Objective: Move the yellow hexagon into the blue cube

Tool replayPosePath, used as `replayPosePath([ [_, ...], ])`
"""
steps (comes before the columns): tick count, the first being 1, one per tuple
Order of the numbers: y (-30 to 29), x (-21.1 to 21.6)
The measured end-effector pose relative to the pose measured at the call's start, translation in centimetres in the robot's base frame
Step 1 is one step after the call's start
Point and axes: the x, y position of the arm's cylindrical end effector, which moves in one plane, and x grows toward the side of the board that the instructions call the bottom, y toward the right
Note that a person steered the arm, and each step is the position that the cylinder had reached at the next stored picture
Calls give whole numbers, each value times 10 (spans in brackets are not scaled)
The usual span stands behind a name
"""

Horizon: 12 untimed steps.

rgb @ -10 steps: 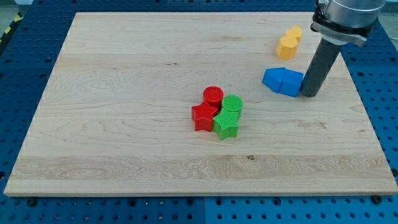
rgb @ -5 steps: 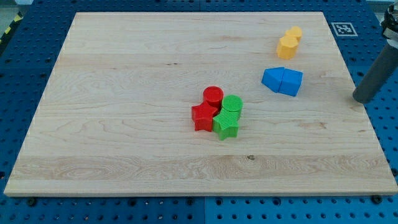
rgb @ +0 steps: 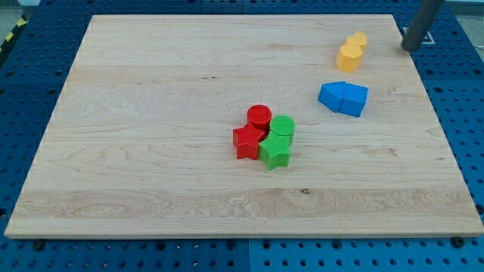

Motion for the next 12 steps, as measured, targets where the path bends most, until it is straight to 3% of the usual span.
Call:
replayPosePath([
  [1,-44,-5],
  [4,-91,4],
  [6,-89,17],
  [8,-118,2],
  [9,-118,23],
  [12,-118,32],
])
